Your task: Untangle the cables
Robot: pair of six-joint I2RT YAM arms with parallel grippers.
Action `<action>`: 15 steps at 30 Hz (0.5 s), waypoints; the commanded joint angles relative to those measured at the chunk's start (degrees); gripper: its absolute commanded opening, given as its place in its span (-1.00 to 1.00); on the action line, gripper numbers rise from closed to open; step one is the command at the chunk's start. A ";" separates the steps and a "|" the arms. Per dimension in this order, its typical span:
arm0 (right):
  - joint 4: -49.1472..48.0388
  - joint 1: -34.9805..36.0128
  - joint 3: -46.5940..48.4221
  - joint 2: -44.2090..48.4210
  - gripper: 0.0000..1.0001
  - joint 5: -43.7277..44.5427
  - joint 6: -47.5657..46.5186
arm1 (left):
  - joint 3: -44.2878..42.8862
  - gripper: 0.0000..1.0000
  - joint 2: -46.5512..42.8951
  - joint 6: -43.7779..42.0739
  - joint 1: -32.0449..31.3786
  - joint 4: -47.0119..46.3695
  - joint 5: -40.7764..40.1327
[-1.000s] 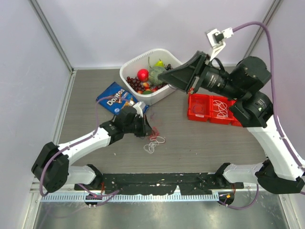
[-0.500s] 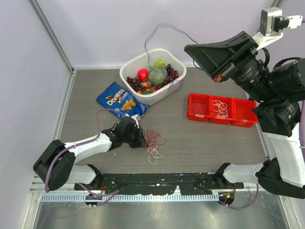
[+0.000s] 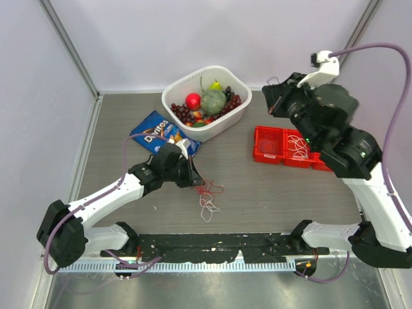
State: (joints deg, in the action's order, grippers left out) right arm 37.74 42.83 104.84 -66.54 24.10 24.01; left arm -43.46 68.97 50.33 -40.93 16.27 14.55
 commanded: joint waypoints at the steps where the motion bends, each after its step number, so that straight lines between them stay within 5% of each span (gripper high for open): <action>1: 5.15 -4.75 -2.97 -1.92 -0.99 7.82 -2.39 | -4.17 -1.00 -3.14 -0.67 -0.21 4.12 1.01; 7: 3.49 -20.48 -10.34 -4.90 -0.99 -5.36 -1.68 | -9.44 -1.00 -5.07 0.30 -0.21 5.70 1.63; 15: 0.24 -26.21 -17.99 -8.08 -0.99 -9.58 -1.34 | -18.76 -1.00 -5.34 -0.23 -0.21 8.95 3.03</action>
State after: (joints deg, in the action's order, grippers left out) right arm 41.98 18.44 88.90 -74.67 18.33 22.63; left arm -57.41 65.49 50.59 -40.93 24.14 15.90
